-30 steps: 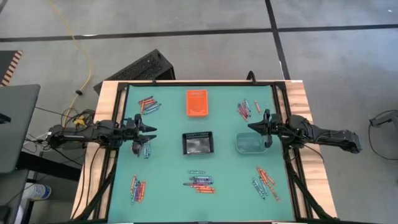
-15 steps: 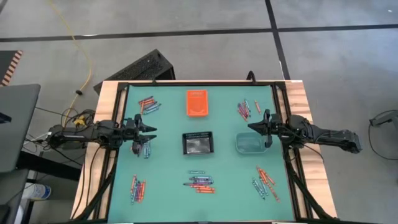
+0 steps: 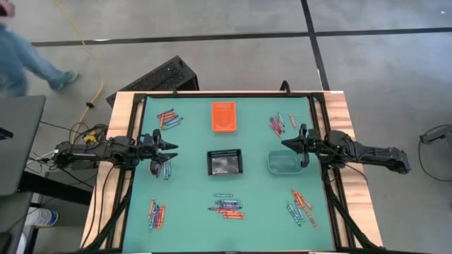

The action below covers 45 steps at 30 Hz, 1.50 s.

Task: Sort crayons

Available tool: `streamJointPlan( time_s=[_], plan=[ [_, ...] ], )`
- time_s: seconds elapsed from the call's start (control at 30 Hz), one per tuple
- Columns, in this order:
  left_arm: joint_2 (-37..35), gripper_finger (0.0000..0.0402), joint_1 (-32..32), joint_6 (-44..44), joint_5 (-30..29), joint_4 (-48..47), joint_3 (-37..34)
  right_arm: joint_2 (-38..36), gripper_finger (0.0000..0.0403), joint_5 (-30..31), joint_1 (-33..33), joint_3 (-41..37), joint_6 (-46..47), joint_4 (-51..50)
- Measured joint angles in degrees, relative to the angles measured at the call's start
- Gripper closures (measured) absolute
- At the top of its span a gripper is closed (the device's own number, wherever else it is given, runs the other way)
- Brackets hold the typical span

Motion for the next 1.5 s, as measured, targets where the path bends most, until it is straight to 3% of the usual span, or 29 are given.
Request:
streamJointPlan(
  time_s=[1.5],
  plan=[
    [0.0, 0.0253, 0.0, 2.0, -0.1, 0.0, 0.0, 0.0, 0.0403, 0.0, 0.0, 0.0, 0.0, 0.0]
  ],
)
